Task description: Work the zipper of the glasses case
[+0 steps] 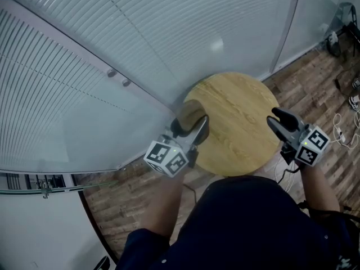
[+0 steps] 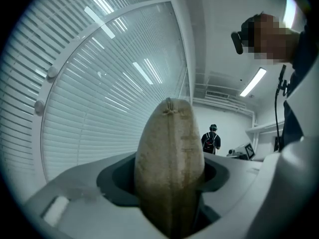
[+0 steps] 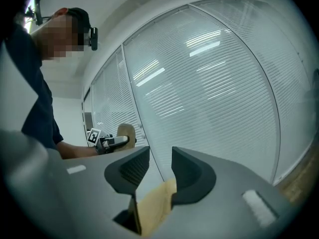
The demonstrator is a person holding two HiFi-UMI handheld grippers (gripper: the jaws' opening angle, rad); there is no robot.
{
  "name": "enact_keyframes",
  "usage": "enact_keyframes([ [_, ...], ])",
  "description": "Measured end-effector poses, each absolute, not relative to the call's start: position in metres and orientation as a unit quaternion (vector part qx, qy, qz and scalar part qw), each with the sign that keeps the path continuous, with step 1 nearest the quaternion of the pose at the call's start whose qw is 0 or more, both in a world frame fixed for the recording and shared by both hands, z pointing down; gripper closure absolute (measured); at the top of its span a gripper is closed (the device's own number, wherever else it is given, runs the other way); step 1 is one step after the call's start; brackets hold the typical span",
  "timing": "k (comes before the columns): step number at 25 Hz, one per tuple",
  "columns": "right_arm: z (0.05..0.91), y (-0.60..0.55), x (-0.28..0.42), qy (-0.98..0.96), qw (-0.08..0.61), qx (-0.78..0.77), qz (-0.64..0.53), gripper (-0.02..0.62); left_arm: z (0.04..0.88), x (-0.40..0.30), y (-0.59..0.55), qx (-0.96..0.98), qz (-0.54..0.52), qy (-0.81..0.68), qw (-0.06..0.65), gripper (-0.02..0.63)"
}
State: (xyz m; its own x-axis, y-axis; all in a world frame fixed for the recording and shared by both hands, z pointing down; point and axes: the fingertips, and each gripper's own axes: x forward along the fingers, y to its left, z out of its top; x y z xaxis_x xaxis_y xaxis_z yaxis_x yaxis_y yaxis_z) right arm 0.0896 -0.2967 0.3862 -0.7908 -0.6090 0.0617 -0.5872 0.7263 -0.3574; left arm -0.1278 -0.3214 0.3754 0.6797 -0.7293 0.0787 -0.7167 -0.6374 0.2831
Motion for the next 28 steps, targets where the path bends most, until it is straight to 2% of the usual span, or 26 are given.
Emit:
enact_keyframes([
  [4, 0.397, -0.304, 0.104, 0.910, 0.028, -0.368, -0.189, 0.478, 0.388, -0.129, -0.320, 0.901, -0.004, -0.409, 0.144, 0.302],
  [6, 0.400, -0.304, 0.111, 0.903, 0.032, -0.383, -0.190, 0.540, 0.395, -0.124, -0.316, 0.901, 0.013, -0.416, 0.126, 0.302],
  [9, 0.399, -0.302, 0.115, 0.902, 0.037, -0.389, -0.184, 0.588, 0.404, -0.112, -0.307, 0.903, 0.035, -0.414, 0.108, 0.302],
  [28, 0.402, -0.292, 0.111, 0.902, 0.037, -0.395, -0.170, 0.588, 0.414, -0.106, -0.298, 0.911, 0.050, -0.394, 0.109, 0.302],
])
